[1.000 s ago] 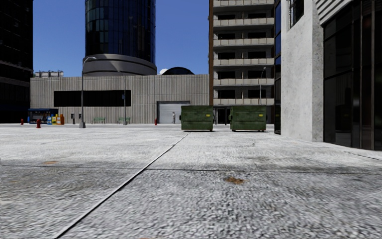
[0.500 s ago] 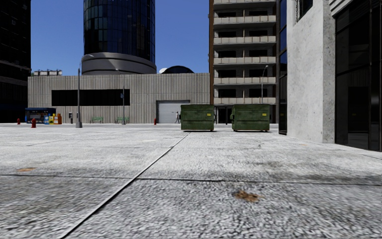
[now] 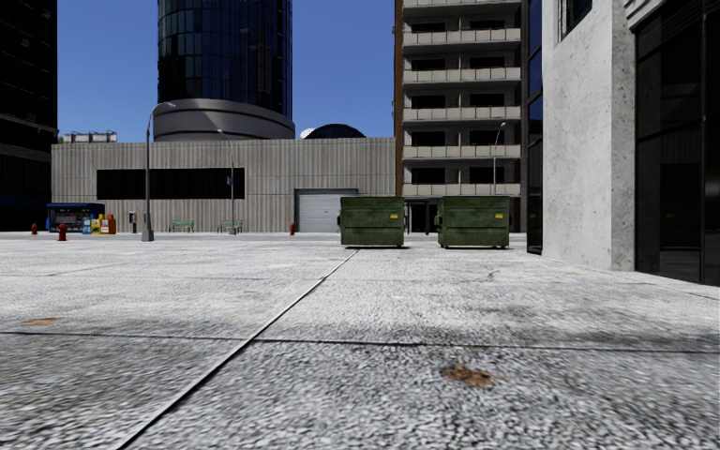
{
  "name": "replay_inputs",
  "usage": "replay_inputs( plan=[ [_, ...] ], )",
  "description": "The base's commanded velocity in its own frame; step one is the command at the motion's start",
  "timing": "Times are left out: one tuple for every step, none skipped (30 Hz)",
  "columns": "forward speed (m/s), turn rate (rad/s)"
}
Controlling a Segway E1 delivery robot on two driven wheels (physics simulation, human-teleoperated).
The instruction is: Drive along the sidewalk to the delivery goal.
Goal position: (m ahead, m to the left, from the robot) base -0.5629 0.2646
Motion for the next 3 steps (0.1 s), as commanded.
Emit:
replay_inputs(
  plan=[
    [0.0,0.0],
    [0.0,0.0],
    [0.0,0.0]
  ],
)
